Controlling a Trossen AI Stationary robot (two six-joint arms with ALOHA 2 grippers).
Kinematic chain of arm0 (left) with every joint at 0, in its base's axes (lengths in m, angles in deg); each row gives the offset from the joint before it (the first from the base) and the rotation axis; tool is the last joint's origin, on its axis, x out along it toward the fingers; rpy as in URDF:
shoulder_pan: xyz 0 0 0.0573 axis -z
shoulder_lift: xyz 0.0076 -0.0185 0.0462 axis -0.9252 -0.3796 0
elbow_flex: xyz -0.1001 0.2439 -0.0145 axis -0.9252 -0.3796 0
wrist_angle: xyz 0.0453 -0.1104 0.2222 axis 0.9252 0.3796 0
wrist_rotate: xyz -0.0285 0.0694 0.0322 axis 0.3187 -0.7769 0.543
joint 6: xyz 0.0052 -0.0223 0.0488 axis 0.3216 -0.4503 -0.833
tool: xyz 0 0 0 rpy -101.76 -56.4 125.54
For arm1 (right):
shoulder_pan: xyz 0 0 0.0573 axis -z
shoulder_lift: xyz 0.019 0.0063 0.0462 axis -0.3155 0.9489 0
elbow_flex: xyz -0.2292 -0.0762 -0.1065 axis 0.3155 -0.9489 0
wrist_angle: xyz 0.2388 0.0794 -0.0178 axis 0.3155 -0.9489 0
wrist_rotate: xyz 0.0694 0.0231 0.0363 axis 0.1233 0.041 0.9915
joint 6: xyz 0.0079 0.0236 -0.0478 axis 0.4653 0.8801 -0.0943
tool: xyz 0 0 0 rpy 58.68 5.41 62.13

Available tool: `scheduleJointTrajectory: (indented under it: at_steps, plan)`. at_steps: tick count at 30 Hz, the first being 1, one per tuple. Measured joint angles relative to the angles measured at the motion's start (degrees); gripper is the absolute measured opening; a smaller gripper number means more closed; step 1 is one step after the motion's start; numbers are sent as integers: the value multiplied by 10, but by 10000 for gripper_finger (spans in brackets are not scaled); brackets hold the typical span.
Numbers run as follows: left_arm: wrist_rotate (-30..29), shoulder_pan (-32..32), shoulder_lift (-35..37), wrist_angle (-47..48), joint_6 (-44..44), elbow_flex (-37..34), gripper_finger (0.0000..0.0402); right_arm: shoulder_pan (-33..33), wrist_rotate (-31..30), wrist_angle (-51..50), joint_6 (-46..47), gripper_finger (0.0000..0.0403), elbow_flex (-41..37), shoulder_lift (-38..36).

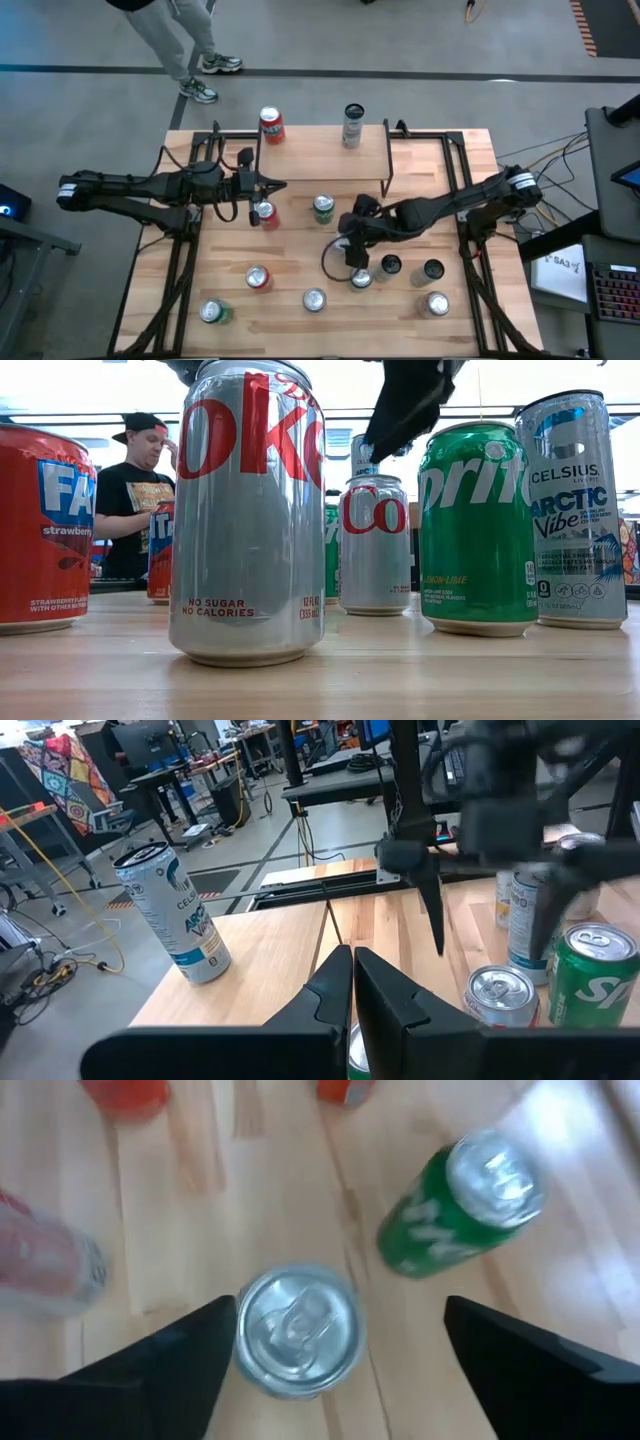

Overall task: Place canned beverage on shelf
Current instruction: Put the silver soda can on the shelf

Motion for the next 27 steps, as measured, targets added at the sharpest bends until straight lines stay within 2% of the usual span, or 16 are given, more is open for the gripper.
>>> scheduleJointTrajectory:
  at_steps: [4,7,20,23,27]
  plan:
    - [0,0,0,0,6,0,0,-2,13,0,3,369,-1,27]
    - [0,0,0,0,10,-1,0,-2,29,0,7,369,-1,42]
    - [0,0,0,0,19,-3,0,-1,31,9,16,370,-1,81]
    - [1,0,-2,0,22,-3,0,0,31,14,15,363,-1,87]
    - [1,0,-4,1,23,-3,0,3,32,16,14,328,-1,87]
